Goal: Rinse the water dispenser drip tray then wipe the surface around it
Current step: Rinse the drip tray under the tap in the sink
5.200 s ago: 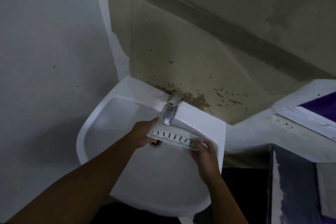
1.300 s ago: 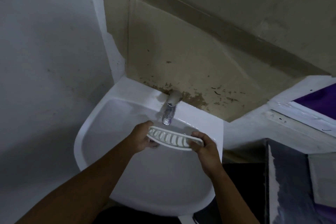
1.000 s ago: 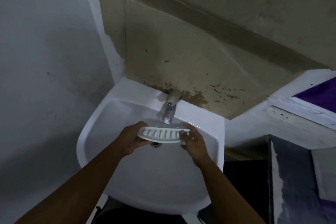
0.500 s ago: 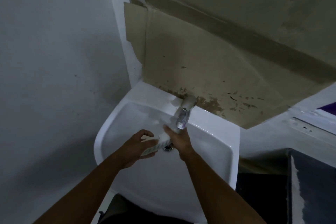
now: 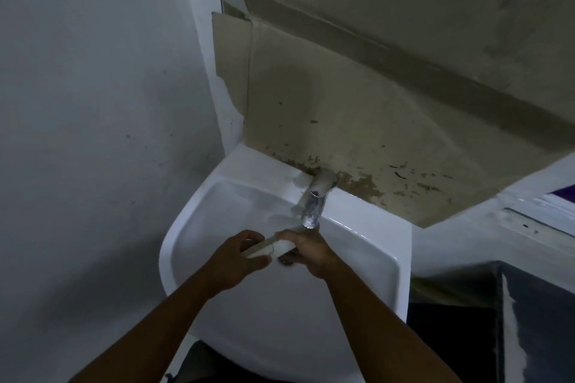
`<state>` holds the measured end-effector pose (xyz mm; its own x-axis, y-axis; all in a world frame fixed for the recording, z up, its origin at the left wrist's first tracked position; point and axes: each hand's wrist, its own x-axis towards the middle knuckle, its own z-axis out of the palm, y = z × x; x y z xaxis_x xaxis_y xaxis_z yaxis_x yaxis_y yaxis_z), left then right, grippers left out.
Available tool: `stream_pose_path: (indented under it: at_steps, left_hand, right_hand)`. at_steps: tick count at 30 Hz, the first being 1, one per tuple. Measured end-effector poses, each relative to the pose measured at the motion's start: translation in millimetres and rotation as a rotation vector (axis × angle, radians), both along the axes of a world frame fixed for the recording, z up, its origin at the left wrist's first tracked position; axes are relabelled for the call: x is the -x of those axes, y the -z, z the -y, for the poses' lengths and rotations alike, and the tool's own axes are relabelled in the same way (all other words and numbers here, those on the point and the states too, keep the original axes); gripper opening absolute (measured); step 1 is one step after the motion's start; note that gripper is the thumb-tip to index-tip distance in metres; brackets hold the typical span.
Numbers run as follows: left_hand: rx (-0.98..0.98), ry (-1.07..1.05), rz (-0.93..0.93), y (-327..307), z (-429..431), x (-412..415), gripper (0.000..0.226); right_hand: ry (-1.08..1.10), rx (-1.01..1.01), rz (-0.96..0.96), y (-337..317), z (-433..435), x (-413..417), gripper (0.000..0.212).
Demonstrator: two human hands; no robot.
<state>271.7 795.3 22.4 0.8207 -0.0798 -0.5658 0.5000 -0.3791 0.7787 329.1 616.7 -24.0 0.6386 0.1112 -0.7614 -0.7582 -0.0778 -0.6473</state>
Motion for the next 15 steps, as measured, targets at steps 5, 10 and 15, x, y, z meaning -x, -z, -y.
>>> stream_pose_path:
  at_steps: [5,10,15]
  left_hand:
    - [-0.032,0.041,0.077,-0.2,8.1,3.6,0.03]
    - [-0.013,0.017,0.036,-0.5,1.1,2.8,0.029]
    - [0.199,-0.167,-0.113,0.9,-6.2,1.2,0.035]
  right_hand:
    - [0.125,0.117,0.123,2.7,5.0,-4.9,0.015]
    - [-0.211,-0.007,0.111,-0.3,11.9,6.8,0.088]
    - [-0.131,0.101,0.269,6.8,21.5,5.7,0.046]
